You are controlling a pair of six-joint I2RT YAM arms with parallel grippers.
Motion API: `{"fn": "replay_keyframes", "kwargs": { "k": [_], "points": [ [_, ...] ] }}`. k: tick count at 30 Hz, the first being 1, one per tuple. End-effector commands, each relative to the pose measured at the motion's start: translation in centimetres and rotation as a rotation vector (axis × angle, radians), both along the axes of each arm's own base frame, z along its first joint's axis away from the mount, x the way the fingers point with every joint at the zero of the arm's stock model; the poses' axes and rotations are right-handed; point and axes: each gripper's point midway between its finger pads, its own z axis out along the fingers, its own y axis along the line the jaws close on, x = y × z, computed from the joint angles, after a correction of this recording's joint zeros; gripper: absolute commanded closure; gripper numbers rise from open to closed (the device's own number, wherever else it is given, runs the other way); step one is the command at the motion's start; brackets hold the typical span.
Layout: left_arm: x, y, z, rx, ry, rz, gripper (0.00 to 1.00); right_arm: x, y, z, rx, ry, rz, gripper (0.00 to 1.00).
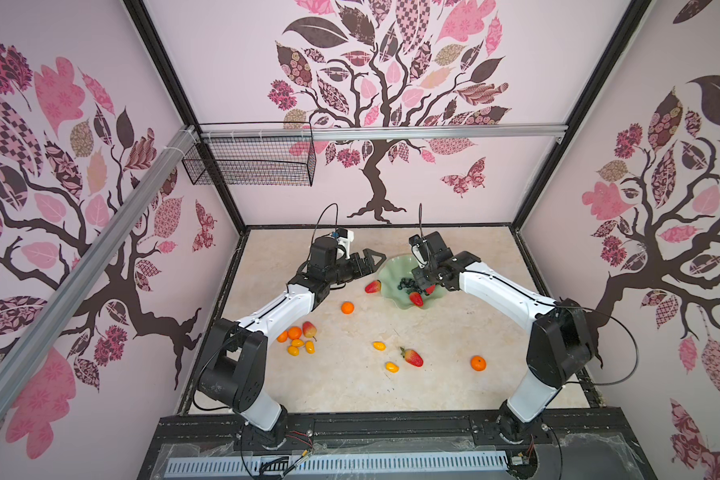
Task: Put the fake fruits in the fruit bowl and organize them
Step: 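Lower the strawberry into the bowl beside the grapes and open the right gripper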
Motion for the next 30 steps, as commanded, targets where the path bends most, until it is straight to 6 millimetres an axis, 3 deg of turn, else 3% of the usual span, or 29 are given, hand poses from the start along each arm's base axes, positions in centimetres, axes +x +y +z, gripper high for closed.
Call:
{"fn": "replay_keyframes", "kwargs": {
  "k": [1,13,30],
  "points": [
    [-0.3,0.3,-0.6,0.011,-0.002,0.006,0.02,0.7,-1.0,-0.4,-0.187,-0.039,0.001,1.00],
    [-0.3,0.4,-0.4,0.015,-0.006,0.010,0.02,1.1,-1.9,-2.6,-0.319,-0.052,0.014,1.00],
    [-0.4,0.4,-0.4,0.018,-0.007,0.008,0.02,-0.7,0.2,-6.5,-0.294,0.044,0.108,0.97]
  ]
}}
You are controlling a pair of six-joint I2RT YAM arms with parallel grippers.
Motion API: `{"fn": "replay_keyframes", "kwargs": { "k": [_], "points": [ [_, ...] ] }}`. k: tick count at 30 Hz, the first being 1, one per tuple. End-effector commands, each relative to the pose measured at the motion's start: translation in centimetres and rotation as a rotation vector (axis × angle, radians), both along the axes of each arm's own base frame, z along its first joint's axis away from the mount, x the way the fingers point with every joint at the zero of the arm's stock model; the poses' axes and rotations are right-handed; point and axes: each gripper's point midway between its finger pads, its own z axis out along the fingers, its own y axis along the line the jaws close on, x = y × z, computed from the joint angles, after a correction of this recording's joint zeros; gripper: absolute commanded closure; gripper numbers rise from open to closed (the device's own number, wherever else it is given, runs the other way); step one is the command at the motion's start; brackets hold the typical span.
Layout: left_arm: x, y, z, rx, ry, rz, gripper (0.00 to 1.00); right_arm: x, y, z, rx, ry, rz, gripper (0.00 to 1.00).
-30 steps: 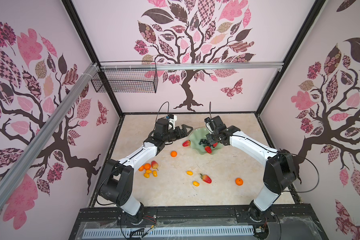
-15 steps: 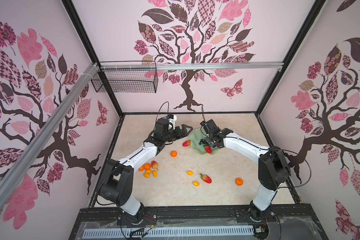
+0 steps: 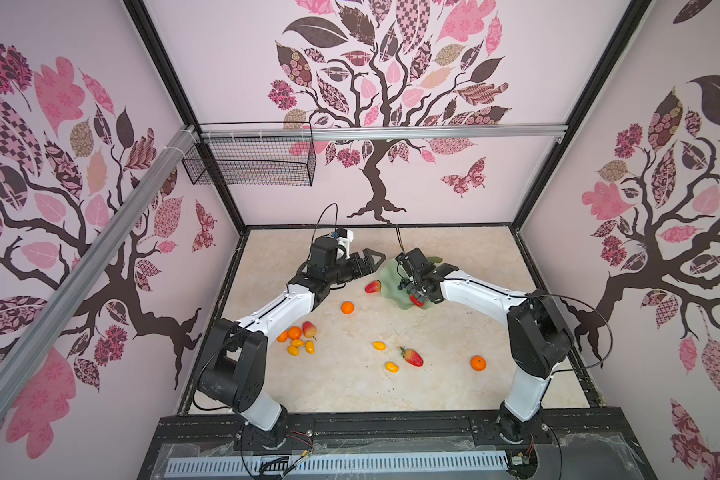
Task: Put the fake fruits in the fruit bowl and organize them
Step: 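Lower the strawberry into the bowl beside the grapes and open the right gripper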
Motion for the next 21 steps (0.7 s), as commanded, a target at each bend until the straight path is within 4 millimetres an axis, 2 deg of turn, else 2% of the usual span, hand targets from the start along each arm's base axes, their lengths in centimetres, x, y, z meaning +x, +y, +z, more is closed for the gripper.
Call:
{"fn": "replay_keyframes", "kwargs": {
  "k": [1,8,14,16,21],
  "points": [
    [-0.5,0.3,-0.3,0.011,-0.005,-0.001,0.02,-0.5,0.8,-1.8,0.007,0.054,0.021,0.96],
    [-0.4,0.4,-0.2,0.010,-0.005,0.000,0.02,-0.8,2.0,-1.6,0.068,0.075,0.034,0.78],
    [-0.4,0.5,-0.3,0.013,-0.005,0.002,0.02,-0.9,2.9,-0.4,0.145,0.068,0.035,0.72],
    [-0.4,0.5,-0.3,0.015,-0.004,0.003,0.02,-0.8,3.0,0.2,0.163,0.055,0.029,0.66],
    [-0.4,0.6,-0.1,0.018,-0.009,0.005,0.02,-1.1,3.4,2.1,0.240,0.019,0.020,0.63]
  ]
}}
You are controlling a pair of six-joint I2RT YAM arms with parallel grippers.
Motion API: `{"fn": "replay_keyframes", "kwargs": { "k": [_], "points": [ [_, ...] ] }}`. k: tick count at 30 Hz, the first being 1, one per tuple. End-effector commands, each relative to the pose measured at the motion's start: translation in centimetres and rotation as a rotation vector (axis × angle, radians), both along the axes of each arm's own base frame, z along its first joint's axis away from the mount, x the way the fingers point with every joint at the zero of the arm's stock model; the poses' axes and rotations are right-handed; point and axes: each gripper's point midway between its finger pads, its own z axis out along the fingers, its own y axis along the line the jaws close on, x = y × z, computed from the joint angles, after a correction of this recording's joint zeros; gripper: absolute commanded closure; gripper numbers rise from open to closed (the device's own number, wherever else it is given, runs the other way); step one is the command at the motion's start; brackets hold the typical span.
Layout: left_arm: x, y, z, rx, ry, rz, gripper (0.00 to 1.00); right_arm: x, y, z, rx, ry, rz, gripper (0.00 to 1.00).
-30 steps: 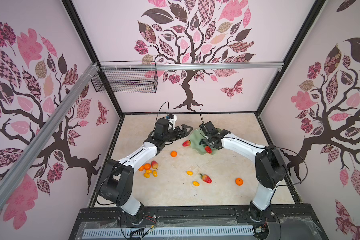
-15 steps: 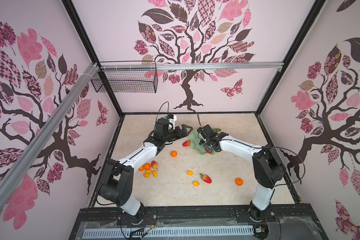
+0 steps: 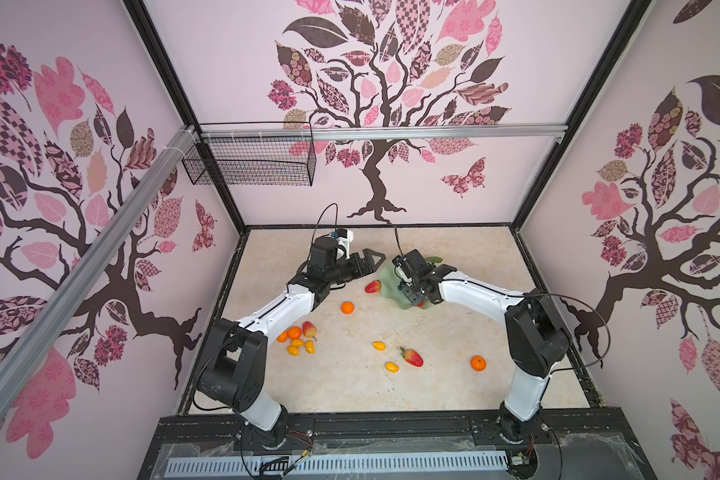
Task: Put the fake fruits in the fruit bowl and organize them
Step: 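Lower the strawberry into the bowl beside the grapes and open the right gripper, then move the right gripper to the red-and-yellow strawberry while the left gripper draws back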
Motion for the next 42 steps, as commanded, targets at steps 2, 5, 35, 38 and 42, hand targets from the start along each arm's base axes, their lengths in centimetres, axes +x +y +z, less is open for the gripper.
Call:
{"fn": "replay_keyframes", "kwargs": {
  "k": [2,5,35,38,42],
  "points": [
    [-0.4,0.5,0.2,0.019,-0.018,0.003,0.02,-0.1,0.9,4.3,0.136,-0.078,-0.029,0.59],
    [-0.6,0.5,0.5,0.038,-0.032,0.001,0.02,-0.5,1.2,6.3,0.232,-0.117,-0.047,0.54],
    [-8.8,-4.9,-0.2,0.582,-0.254,-0.177,0.02,-8.0,-5.5,2.5,0.686,0.242,-0.362,0.77],
    [-10.1,-3.4,0.0,0.579,-0.199,-0.122,0.02,-10.2,-5.5,2.1,0.645,0.243,-0.348,0.74],
    [-12.6,-0.8,-1.2,0.521,-0.097,-0.049,0.02,-13.1,-3.8,1.6,0.591,0.262,-0.280,0.71]
  ]
}}
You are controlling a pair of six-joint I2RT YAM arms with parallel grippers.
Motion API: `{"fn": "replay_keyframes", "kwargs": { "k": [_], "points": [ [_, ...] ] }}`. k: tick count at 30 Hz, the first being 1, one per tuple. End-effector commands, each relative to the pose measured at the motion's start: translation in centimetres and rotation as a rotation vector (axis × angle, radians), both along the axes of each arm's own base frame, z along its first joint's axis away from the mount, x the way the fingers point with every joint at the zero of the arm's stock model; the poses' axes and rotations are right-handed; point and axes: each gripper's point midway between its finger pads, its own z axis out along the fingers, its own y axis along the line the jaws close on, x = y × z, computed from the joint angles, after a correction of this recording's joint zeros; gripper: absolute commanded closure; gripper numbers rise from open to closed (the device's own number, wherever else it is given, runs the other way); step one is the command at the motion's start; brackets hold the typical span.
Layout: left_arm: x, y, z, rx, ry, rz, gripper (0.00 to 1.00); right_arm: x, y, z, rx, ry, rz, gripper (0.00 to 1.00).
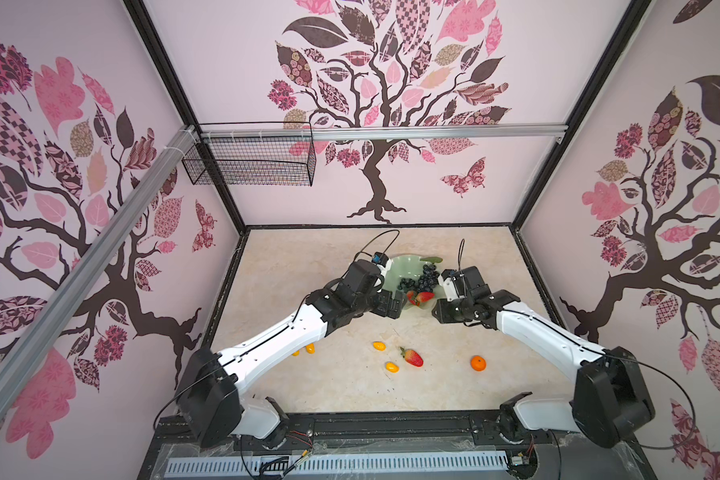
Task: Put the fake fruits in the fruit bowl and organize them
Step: 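Move the right gripper to the red-and-yellow strawberry while the left gripper draws back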
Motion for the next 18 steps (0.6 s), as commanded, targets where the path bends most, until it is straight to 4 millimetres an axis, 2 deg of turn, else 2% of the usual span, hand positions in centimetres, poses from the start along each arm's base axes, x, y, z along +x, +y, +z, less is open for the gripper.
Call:
{"fn": "replay_keyframes", "kwargs": {
  "k": [1,5,11,16,18],
  "points": [
    [-1.9,3.4,-1.4,-0.025,0.073,0.127,0.02,-2.4,0.9,0.2,-0.047,0.007,0.047,0.71],
    [-4.3,5.9,-2.2,-0.066,0.101,0.190,0.02,-3.9,2.8,-0.5,-0.070,0.024,0.121,0.70],
    [-7.3,9.4,-3.9,-0.094,0.137,0.247,0.02,-5.2,7.2,-1.1,-0.179,0.032,0.294,0.66],
    [-8.7,11.6,-5.2,-0.095,0.165,0.309,0.02,-6.0,9.7,-2.6,-0.298,0.065,0.403,0.58],
    [-8.9,12.6,-5.4,-0.082,0.168,0.350,0.02,-6.2,10.0,-3.3,-0.355,0.070,0.427,0.57]
  ]
}}
